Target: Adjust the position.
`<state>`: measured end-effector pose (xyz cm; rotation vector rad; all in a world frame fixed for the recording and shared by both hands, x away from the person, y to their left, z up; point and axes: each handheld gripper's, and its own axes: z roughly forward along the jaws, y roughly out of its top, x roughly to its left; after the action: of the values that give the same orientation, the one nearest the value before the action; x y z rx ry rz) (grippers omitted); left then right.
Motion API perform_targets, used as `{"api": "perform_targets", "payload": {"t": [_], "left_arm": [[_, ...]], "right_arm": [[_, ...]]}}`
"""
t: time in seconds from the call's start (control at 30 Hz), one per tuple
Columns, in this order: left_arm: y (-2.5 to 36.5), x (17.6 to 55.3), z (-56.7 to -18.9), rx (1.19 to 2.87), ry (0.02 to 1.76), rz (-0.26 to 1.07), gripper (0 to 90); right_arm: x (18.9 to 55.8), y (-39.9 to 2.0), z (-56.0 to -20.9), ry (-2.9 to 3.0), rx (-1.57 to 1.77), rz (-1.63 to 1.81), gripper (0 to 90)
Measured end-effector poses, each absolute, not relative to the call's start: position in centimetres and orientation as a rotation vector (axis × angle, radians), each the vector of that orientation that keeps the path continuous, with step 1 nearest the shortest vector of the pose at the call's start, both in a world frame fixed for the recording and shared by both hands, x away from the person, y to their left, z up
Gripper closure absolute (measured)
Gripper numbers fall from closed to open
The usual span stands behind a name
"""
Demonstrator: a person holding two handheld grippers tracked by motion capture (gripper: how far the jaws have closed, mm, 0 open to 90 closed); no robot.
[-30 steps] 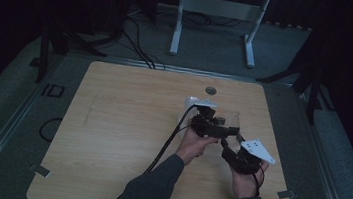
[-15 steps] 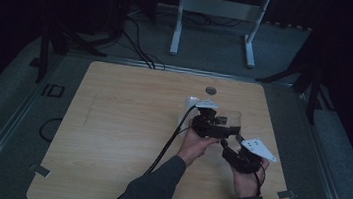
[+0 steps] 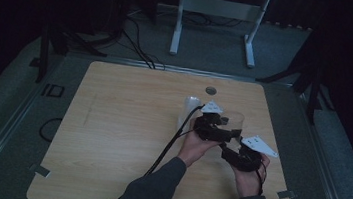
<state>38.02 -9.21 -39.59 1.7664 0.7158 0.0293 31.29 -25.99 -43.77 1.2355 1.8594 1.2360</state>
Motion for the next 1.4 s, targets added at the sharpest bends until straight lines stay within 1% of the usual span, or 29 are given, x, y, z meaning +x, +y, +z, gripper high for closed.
{"api": "perform_targets", "payload": {"t": [0.07, 0.2, 0.27, 0.3, 0.37, 0.4, 0.83, 1.1, 1.27, 1.4], "left_arm": [[-9.3, 37.9, -39.5, 1.782, 0.710, 0.057, 31.2], [-9.6, 37.6, -39.3, 1.822, 0.698, 0.121, 31.1], [-9.8, 37.4, -39.3, 1.849, 0.686, 0.165, 31.1], [-9.8, 37.4, -39.3, 1.849, 0.686, 0.165, 31.0], [-10.1, 37.1, -39.2, 1.865, 0.681, 0.203, 30.6], [-10.2, 37.0, -39.1, 1.871, 0.676, 0.211, 30.2], [-10.2, 37.0, -38.7, 1.795, 0.680, 0.162, 25.0], [-10.2, 36.9, -38.7, 1.765, 0.686, 0.134, 24.6], [-10.2, 36.8, -38.8, 1.760, 0.677, 0.146, 24.8], [-10.2, 36.6, -38.8, 1.761, 0.661, 0.188, 25.0]], "right_arm": [[31.3, -26.0, -43.7, 1.860, 1.232, 1.238, 30.2], [31.3, -26.0, -43.6, 1.873, 1.213, 1.240, 30.2], [31.2, -25.8, -43.5, 1.874, 1.207, 1.217, 34.3], [31.2, -25.8, -43.5, 1.874, 1.207, 1.217, 34.3], [31.3, -25.8, -43.6, 1.882, 1.213, 1.211, 39.4], [31.3, -25.8, -43.6, 1.879, 1.212, 1.210, 40.1], [31.0, -26.1, -43.8, 1.828, 1.236, 1.259, 41.0], [30.9, -25.9, -44.2, 1.827, 1.250, 1.271, 41.1], [30.9, -26.0, -44.2, 1.831, 1.240, 1.266, 41.1], [30.9, -26.0, -44.2, 1.839, 1.235, 1.276, 41.2]]}}
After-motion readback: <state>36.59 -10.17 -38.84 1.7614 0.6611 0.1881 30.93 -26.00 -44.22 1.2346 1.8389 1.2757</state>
